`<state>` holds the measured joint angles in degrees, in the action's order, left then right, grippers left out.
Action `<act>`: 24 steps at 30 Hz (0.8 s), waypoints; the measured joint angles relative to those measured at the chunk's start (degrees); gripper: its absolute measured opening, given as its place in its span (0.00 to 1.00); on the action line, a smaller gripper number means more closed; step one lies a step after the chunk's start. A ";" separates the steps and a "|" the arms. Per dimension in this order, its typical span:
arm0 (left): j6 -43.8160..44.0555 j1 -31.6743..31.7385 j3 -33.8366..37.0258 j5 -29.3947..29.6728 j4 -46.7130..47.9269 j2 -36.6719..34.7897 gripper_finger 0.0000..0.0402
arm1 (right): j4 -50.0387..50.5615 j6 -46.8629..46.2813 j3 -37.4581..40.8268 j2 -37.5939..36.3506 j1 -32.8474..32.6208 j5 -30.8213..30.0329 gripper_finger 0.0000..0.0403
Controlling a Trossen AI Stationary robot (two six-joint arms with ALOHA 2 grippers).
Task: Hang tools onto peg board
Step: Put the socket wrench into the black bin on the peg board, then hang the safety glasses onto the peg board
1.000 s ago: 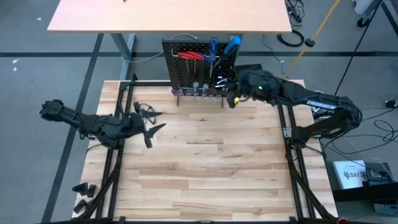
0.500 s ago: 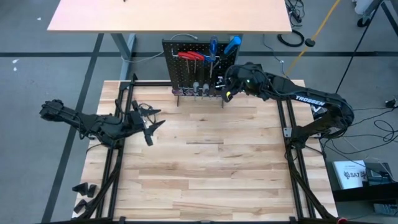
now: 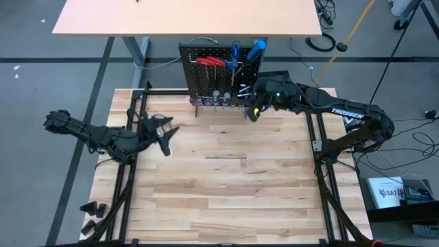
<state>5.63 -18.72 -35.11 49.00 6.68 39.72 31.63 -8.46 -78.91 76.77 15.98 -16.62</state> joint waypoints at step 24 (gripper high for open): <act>44.87 30.28 -0.04 -10.08 29.72 18.73 0.50 | -11.08 -10.89 24.41 0.28 -19.10 1.88 0.37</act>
<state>50.50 11.56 -35.16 38.92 36.39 58.45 20.55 -19.35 -54.50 77.06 -3.12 -14.74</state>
